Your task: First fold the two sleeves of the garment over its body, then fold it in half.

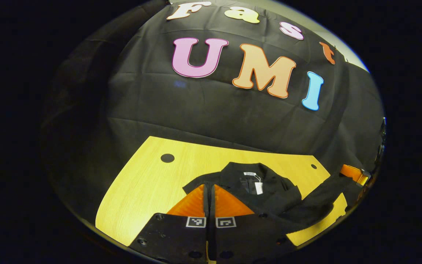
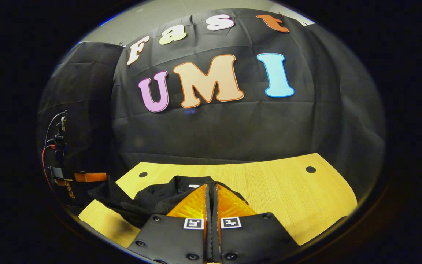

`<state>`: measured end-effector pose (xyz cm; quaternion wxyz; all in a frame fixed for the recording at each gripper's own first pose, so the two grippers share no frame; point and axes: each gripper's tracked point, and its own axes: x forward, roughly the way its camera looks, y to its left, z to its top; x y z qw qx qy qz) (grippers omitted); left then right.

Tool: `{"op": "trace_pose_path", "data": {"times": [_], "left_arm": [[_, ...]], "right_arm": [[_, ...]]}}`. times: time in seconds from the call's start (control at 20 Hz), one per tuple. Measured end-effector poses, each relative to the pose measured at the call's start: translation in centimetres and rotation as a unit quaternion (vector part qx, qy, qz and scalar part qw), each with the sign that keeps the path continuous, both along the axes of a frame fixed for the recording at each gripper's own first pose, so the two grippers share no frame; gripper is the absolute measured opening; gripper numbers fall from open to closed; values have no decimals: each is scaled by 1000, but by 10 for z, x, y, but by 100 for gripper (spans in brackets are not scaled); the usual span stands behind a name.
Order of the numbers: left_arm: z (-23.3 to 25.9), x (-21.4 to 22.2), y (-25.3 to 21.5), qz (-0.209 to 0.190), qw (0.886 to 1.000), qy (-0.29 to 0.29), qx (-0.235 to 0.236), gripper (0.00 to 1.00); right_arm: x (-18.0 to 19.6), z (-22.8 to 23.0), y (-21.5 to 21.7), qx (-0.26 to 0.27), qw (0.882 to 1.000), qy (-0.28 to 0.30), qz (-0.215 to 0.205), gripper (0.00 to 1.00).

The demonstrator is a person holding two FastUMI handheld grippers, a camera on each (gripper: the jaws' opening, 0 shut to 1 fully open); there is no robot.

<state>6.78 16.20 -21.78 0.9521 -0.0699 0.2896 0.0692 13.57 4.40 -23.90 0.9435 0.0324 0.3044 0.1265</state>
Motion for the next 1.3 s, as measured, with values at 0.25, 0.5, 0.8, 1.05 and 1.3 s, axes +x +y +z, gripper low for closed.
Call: {"op": "trace_pose_path", "data": {"times": [0.25, 0.5, 0.8, 1.05, 1.3], "left_arm": [[-24, 31, 6, -15, 1000, 13, 10, 0], [-50, 50, 40, 10, 998, 27, 58, 0], [13, 76, 44, 11, 990, -89, 111, 95], [59, 56, 21, 11, 987, -124, 100, 95], [109, 3, -9, 17, 981, -158, 112, 96]], "right_arm": [[24, -19, -2, -7, 1000, 17, -26, 2], [48, -43, -1, -9, 997, 45, -55, 2], [58, -18, -12, -65, 993, -23, -96, 92], [33, 26, -13, -69, 991, -71, -85, 98], [-22, 79, -25, -46, 990, -117, -67, 98]]}}
